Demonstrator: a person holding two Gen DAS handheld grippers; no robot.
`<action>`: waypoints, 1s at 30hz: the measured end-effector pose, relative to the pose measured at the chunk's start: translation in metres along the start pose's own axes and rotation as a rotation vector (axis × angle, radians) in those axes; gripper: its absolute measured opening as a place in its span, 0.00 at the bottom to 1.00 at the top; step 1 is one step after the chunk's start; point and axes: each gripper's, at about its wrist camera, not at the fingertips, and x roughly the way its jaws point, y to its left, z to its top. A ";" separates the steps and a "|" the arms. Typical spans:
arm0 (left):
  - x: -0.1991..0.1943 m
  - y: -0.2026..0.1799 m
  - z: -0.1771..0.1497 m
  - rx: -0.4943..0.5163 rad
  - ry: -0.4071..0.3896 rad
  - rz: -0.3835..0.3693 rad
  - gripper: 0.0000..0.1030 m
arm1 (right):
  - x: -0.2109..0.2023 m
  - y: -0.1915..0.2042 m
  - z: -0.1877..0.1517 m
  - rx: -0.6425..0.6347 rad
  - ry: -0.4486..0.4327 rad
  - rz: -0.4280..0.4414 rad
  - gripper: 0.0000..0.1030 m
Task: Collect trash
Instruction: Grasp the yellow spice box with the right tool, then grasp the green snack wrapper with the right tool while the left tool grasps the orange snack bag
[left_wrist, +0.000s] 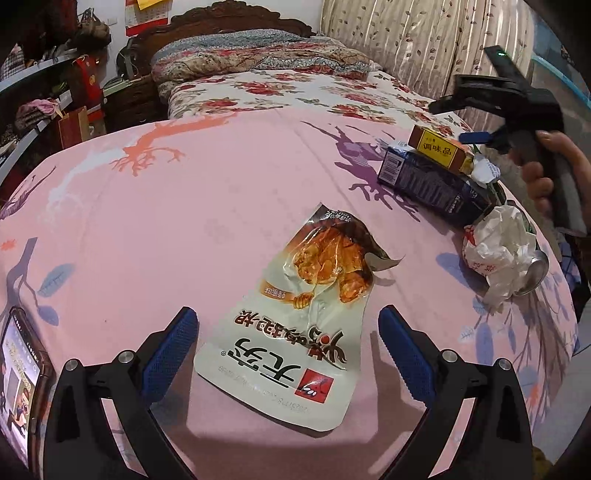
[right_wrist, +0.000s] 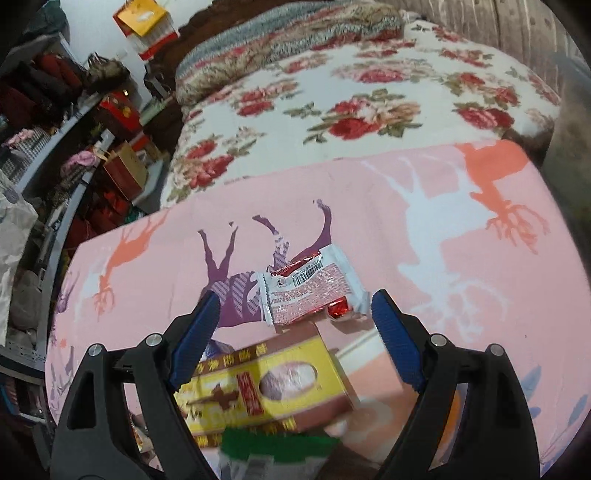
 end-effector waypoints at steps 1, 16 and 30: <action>0.000 -0.001 0.000 0.002 0.000 -0.002 0.92 | 0.005 0.002 0.000 -0.002 0.012 -0.003 0.81; -0.002 0.001 0.000 -0.010 -0.013 -0.041 0.92 | 0.037 0.031 -0.015 -0.124 0.115 0.022 0.80; -0.003 0.005 0.001 -0.030 -0.026 -0.043 0.86 | -0.003 0.099 -0.084 -0.446 0.204 0.315 0.77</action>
